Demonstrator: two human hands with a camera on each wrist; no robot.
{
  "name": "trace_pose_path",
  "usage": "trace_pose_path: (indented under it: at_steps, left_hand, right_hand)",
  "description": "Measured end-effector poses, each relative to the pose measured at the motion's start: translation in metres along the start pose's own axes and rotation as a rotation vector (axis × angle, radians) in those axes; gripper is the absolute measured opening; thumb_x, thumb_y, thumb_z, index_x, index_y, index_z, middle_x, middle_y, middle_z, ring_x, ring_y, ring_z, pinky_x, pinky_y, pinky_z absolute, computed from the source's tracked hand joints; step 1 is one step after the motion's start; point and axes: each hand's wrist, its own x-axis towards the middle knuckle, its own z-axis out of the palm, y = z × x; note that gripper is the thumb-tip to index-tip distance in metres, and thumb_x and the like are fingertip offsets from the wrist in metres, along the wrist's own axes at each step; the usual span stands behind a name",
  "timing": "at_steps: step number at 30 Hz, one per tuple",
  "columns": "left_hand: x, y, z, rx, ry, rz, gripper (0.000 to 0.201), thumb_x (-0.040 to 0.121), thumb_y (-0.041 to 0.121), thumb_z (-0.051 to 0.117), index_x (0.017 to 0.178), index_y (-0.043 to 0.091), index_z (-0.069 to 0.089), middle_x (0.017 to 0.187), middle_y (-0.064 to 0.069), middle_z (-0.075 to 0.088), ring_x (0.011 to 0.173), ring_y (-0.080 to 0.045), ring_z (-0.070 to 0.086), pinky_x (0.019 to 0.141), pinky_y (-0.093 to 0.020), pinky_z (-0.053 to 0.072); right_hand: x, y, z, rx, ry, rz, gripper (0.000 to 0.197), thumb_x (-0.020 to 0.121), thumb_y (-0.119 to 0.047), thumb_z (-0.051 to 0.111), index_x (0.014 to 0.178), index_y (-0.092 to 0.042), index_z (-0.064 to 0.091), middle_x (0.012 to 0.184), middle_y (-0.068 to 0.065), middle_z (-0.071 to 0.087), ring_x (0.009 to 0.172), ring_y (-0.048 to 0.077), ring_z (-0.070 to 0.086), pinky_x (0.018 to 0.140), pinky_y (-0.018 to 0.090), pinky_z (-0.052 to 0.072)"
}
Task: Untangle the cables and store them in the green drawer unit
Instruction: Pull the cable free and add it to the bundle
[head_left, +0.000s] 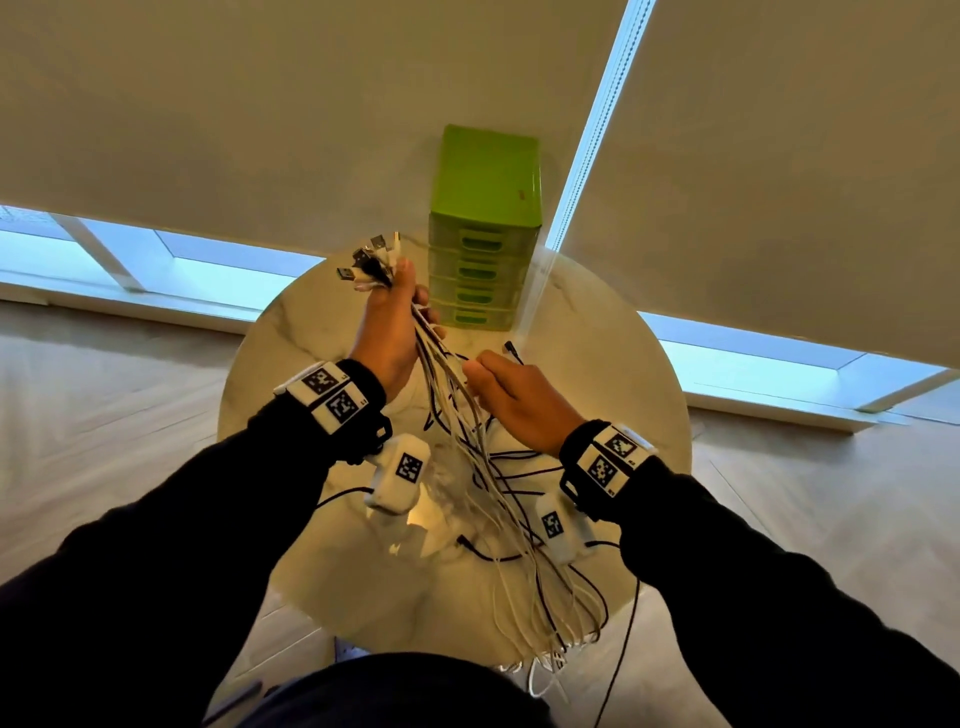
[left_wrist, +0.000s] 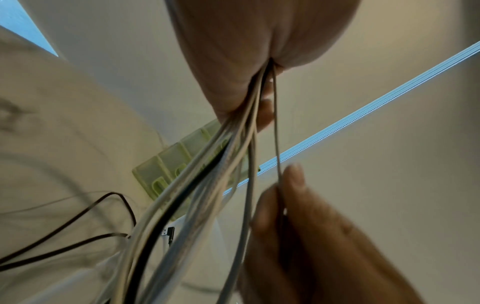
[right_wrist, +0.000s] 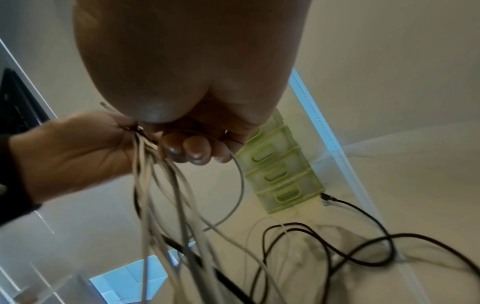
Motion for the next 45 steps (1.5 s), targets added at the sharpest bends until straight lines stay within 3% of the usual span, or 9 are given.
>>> trace_pose_path:
  at_steps: [9,13,18,24,29,33,36,42,45]
  left_hand:
    - [0.001,0.035,0.000,-0.040,-0.093,0.034,0.041,0.106,0.047,0.038,0.073,0.022,0.040,0.057,0.008,0.034,0.044,-0.006,0.028,0.043,-0.023,0.028]
    - [-0.001,0.040,0.001,0.022,-0.084,0.090,0.040,0.106,0.046,0.037,0.074,0.021,0.039,0.057,0.008,0.034,0.046,-0.007,0.028,0.046,-0.024,0.027]
    - [-0.016,0.008,0.016,0.275,-0.195,0.062,0.039,0.107,0.045,0.037,0.076,0.021,0.042,0.061,0.004,0.037,0.048,-0.009,0.033,0.048,-0.026,0.031]
    - [-0.034,-0.027,0.038,0.503,-0.269,-0.056,0.043,0.104,0.051,0.039,0.088,0.015,0.057,0.065,0.001,0.048,0.051,-0.010,0.039,0.049,-0.025,0.032]
    - [-0.031,-0.029,0.045,0.368,-0.207,-0.121,0.044,0.103,0.053,0.043,0.091,0.015,0.063,0.081,-0.002,0.063,0.071,-0.015,0.057,0.061,-0.026,0.043]
    - [-0.033,-0.022,0.051,0.224,-0.160,-0.129,0.039,0.106,0.040,0.042,0.077,0.018,0.055,0.074,0.000,0.062,0.065,-0.012,0.054,0.058,-0.027,0.039]
    - [-0.030,-0.012,0.048,0.110,-0.140,-0.141,0.036,0.108,0.035,0.040,0.077,0.018,0.049,0.061,0.004,0.056,0.055,-0.012,0.051,0.054,-0.026,0.035]
    - [-0.013,0.013,0.013,0.004,-0.122,-0.084,0.037,0.106,0.040,0.042,0.074,0.023,0.042,0.053,0.010,0.030,0.045,-0.007,0.027,0.051,-0.025,0.025]
    - [-0.008,0.029,-0.005,-0.018,-0.055,-0.011,0.039,0.106,0.042,0.043,0.072,0.023,0.041,0.052,0.009,0.029,0.045,-0.007,0.025,0.050,-0.025,0.024]
  right_hand:
    - [-0.051,0.064,-0.013,-0.166,-0.112,0.204,0.036,0.105,-0.047,0.031,0.075,-0.034,0.047,0.066,-0.009,0.051,0.062,0.009,0.047,0.070,0.031,0.042]
    - [-0.065,0.091,-0.025,-0.195,0.000,0.289,0.045,0.098,-0.063,0.031,0.076,-0.030,0.050,0.065,-0.003,0.052,0.060,0.015,0.046,0.069,0.039,0.044]
    - [-0.039,0.052,-0.039,-0.096,0.289,0.298,0.041,0.106,-0.039,0.039,0.068,-0.023,0.044,0.063,-0.003,0.045,0.061,0.014,0.038,0.065,0.032,0.035]
    - [-0.017,-0.013,-0.025,0.015,0.284,0.098,0.032,0.107,-0.039,0.034,0.088,-0.028,0.056,0.084,-0.005,0.063,0.076,0.006,0.059,0.072,0.023,0.046]
    - [-0.026,-0.015,-0.021,0.037,0.237,0.056,0.035,0.109,-0.034,0.032,0.113,-0.015,0.061,0.078,-0.018,0.056,0.070,-0.008,0.055,0.068,0.014,0.040]
    - [-0.037,-0.006,-0.014,0.007,0.104,0.038,0.040,0.107,-0.042,0.031,0.089,-0.018,0.056,0.071,-0.005,0.054,0.064,0.009,0.049,0.068,0.033,0.044]
    - [-0.048,0.011,-0.008,-0.012,0.036,0.072,0.036,0.107,-0.042,0.031,0.078,-0.026,0.046,0.067,-0.008,0.048,0.058,0.005,0.043,0.063,0.025,0.038]
    - [-0.065,0.063,-0.009,-0.151,0.027,0.174,0.034,0.106,-0.042,0.032,0.086,-0.024,0.053,0.069,-0.007,0.053,0.064,0.013,0.050,0.067,0.031,0.041]
    - [-0.062,0.078,-0.021,-0.311,0.000,0.189,0.041,0.100,-0.062,0.022,0.090,-0.037,0.053,0.075,-0.003,0.061,0.070,0.019,0.057,0.073,0.036,0.047]
